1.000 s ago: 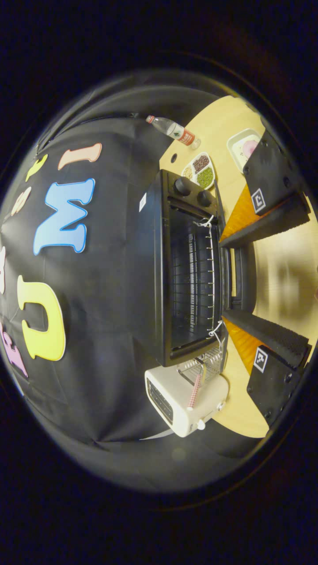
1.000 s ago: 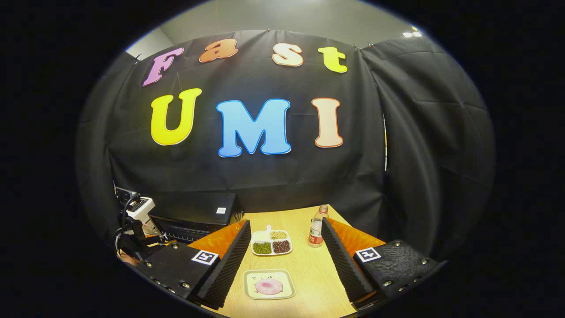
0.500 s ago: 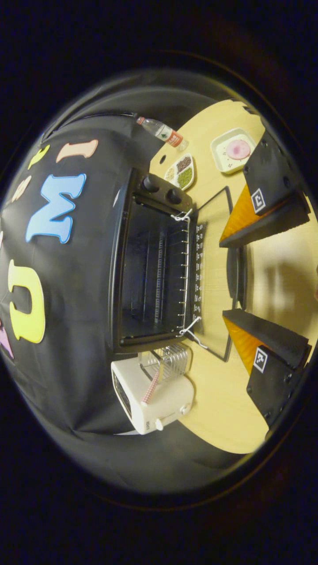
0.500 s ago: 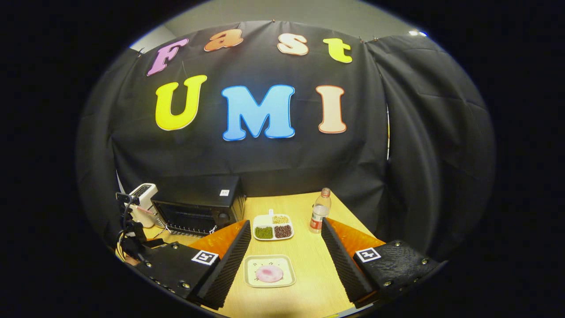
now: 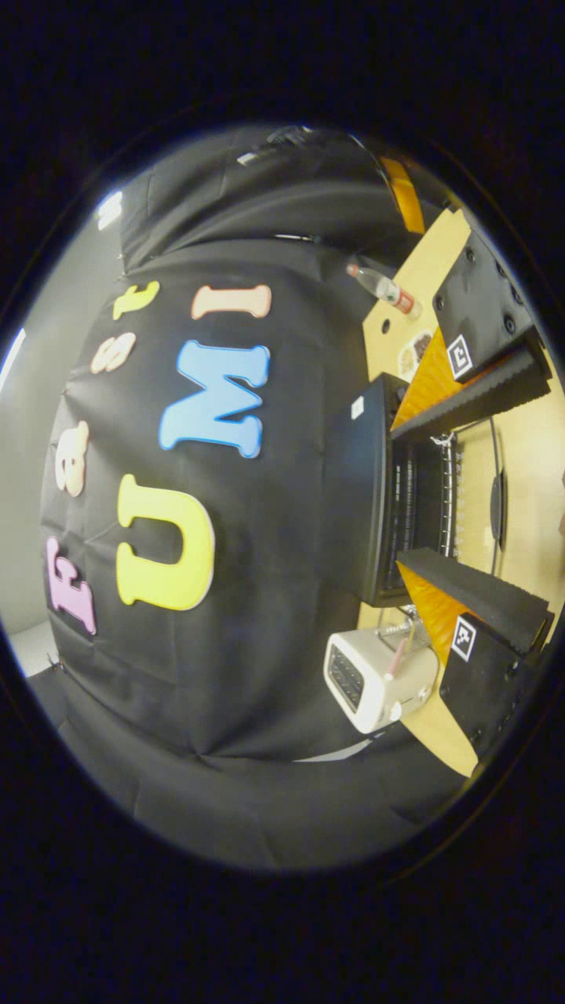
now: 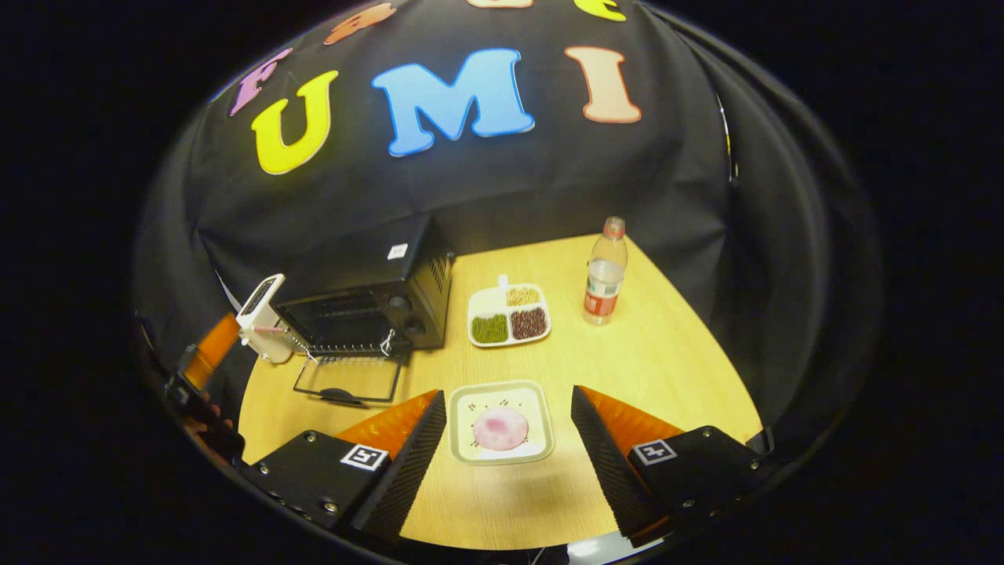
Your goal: Open the electric oven with the left hand, put the food in, and close the electric oven.
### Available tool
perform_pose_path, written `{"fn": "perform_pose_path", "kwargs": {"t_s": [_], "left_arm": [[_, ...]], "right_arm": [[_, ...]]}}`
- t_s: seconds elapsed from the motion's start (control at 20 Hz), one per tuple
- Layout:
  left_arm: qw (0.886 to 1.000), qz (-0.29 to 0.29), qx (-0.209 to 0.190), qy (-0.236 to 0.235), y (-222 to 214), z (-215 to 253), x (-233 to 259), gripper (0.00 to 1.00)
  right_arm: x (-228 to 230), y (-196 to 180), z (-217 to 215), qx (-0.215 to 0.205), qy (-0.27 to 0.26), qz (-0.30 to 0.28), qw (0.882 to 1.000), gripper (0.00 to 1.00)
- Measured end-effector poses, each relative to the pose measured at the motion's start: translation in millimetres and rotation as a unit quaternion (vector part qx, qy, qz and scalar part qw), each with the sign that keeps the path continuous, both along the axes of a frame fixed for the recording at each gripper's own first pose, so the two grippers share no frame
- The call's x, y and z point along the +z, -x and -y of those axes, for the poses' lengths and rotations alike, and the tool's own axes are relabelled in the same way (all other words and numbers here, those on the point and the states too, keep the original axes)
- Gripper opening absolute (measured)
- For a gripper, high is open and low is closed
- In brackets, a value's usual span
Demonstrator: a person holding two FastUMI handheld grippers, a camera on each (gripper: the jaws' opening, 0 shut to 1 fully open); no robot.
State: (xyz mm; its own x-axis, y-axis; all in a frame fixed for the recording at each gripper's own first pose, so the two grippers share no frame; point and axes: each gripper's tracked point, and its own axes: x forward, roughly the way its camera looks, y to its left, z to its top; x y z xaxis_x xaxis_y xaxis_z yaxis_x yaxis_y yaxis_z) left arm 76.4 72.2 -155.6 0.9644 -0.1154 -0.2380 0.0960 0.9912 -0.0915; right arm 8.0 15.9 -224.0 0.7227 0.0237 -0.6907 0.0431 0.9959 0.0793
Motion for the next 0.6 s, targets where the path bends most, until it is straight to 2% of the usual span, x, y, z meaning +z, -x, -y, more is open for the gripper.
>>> {"fn": "perform_pose_path", "kwargs": {"t_s": [0.1, 0.3, 0.4, 0.6], "left_arm": [[1.000, 0.020, -0.004, 0.009, 14, 0, 24, 0.94], [1.000, 0.031, 0.001, 0.007, 40, -9, 41, 0.96], [1.000, 0.024, 0.011, 0.001, 47, -16, 35, 0.96], [0.999, 0.012, 0.036, -0.018, 60, -26, 31, 0.96]], "right_arm": [[-38, -5, 13, -0.002, 0.000, -0.066, 0.998, 0.98], [-100, -11, 27, -0.019, -0.039, -0.183, 0.982, 0.98], [-123, -15, 38, -0.026, -0.040, -0.215, 0.975, 0.99], [-159, -34, 59, -0.025, -0.009, -0.258, 0.966, 0.99]]}}
